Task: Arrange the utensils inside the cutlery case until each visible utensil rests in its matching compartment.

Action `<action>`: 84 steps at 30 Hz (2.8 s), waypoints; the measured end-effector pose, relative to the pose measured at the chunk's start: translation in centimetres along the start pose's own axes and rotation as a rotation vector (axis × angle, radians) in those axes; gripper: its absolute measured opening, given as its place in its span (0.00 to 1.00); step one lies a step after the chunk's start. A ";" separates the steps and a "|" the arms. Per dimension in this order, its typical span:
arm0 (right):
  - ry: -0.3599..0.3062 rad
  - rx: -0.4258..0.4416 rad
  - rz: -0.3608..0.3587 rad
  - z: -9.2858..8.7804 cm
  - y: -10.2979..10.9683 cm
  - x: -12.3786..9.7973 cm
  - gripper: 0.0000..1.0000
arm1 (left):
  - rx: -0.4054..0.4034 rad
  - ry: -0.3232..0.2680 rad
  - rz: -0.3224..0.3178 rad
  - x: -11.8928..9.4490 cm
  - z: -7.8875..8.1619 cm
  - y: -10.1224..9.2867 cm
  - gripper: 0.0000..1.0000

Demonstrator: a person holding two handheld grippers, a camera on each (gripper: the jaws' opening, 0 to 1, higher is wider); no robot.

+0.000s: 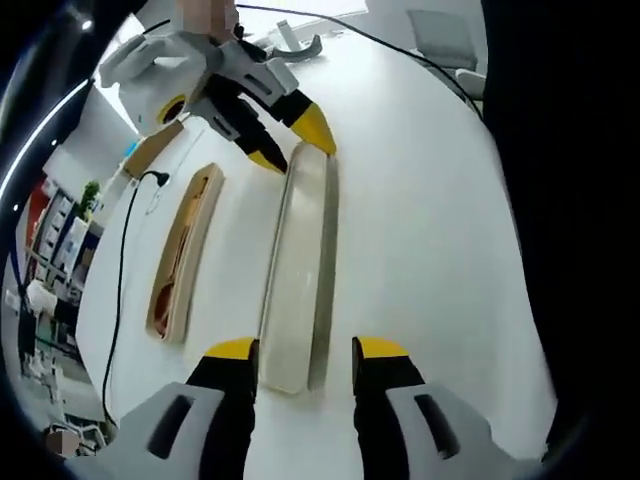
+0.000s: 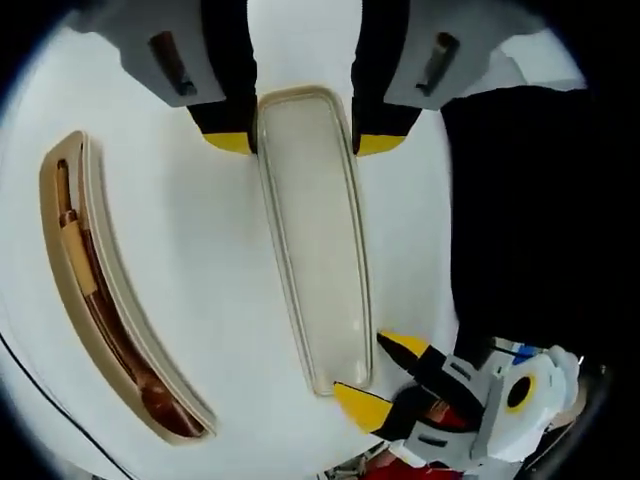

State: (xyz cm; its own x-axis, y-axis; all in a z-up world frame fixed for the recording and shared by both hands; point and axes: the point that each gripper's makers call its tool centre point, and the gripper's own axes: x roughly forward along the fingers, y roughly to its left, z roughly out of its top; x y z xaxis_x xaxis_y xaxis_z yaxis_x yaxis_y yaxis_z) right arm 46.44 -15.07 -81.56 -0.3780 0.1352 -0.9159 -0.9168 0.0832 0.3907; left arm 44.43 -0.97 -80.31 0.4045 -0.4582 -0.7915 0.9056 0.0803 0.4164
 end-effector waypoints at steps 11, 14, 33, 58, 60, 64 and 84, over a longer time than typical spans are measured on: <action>0.044 -0.022 0.058 -0.1 -0.1 0.0 0.34 | 0.072 0.005 -0.015 0.1 0.0 0.6 0.41; 0.026 -0.042 0.085 -0.3 -0.1 -0.1 0.34 | 0.101 0.046 -0.019 0.1 -0.8 1.0 0.35; -0.023 -0.039 0.142 0.0 0.5 -0.1 0.33 | 0.128 0.061 -0.079 0.7 -1.4 0.3 0.16; -0.057 -0.099 0.039 -0.3 0.7 0.2 0.35 | 0.127 0.094 -0.073 0.8 -0.7 0.8 0.12; -0.064 -0.096 0.028 -0.3 0.7 0.3 0.34 | 0.113 0.091 -0.063 0.6 -0.6 1.3 0.09; -0.078 -0.106 0.027 -0.4 1.0 0.2 0.39 | 0.104 0.105 -0.069 0.5 -0.7 1.8 0.04; -0.312 -0.180 -0.243 1.4 1.7 -5.9 0.51 | 0.108 0.129 -0.101 0.8 -0.9 2.0 0.04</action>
State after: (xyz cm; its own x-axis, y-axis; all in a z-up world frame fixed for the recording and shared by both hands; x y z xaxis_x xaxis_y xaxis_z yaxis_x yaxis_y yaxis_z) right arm 47.28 -14.38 -75.31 -0.1164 0.4275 -0.8965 -0.9927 -0.0202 0.1192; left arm 46.72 -0.41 -80.50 0.3312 -0.3409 -0.8798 0.9265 -0.0592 0.3717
